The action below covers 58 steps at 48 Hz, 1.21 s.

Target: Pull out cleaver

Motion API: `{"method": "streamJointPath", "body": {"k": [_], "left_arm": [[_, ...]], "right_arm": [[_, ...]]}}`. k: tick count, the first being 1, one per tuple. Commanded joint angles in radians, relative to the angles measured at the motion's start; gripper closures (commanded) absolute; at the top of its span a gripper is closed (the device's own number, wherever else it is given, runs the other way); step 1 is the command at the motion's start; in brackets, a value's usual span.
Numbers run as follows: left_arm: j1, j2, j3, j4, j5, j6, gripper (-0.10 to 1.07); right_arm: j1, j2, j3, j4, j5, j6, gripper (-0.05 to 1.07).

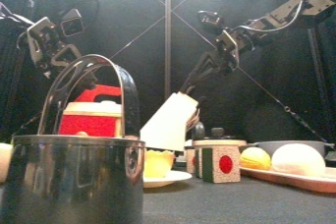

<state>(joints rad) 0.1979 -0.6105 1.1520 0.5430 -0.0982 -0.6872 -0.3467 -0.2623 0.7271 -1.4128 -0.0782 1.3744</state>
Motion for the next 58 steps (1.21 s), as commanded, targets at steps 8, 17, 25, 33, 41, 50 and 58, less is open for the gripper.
{"method": "streamJointPath", "body": {"k": [8,17,25,33,41,50,58], "left_arm": [[0.005,0.0,-0.012,0.0,-0.005,0.002,0.28],[0.003,0.0,-0.012,0.0,-0.005,0.002,0.28],[0.003,0.0,-0.009,0.0,-0.003,0.002,0.28],[0.003,0.0,-0.006,-0.002,-0.003,0.002,0.28],[0.003,0.0,-0.008,-0.002,-0.003,0.002,0.28],[0.003,0.0,-0.008,-0.002,-0.002,0.002,0.28],[0.003,0.0,-0.008,-0.002,-0.002,0.002,0.28]], "right_arm": [[-0.138,-0.011,0.008,0.092,-0.27,-0.005,0.63],[-0.218,0.037,0.021,0.098,-0.407,0.0,0.63],[-0.258,0.058,0.017,0.083,-0.457,-0.002,0.63],[-0.264,0.0,0.041,0.069,-0.457,0.0,0.63],[-0.27,-0.084,0.083,0.067,-0.454,0.002,0.63],[-0.298,-0.184,0.133,0.072,-0.419,0.005,0.63],[-0.296,-0.279,0.193,0.094,-0.393,0.005,0.63]]}}
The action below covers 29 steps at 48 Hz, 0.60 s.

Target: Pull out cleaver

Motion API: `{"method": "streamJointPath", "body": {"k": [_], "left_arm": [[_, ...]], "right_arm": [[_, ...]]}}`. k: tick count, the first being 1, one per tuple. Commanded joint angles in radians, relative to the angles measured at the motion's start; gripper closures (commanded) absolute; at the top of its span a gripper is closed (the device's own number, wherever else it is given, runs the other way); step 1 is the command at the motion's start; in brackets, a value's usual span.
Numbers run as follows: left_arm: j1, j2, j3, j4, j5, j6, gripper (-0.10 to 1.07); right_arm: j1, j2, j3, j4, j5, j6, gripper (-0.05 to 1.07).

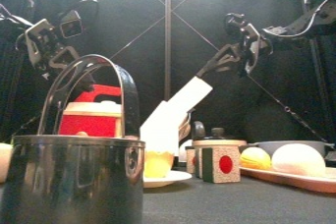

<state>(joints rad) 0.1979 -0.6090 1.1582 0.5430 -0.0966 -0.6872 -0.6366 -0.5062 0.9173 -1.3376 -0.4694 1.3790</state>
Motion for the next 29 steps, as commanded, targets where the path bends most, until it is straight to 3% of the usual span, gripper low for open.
{"method": "streamJointPath", "body": {"k": [1,12,29], "left_arm": [[0.003,-0.002,-0.014,0.0,-0.003,0.002,0.28],[0.003,-0.002,-0.014,-0.002,-0.003,0.002,0.28],[0.003,-0.002,-0.014,-0.002,-0.003,0.002,0.28]], "right_arm": [[-0.003,-0.041,0.011,0.026,0.0,0.0,0.63],[0.048,-0.011,0.048,0.069,0.0,0.0,0.63],[0.051,-0.003,0.049,0.072,0.0,0.0,0.63]]}}
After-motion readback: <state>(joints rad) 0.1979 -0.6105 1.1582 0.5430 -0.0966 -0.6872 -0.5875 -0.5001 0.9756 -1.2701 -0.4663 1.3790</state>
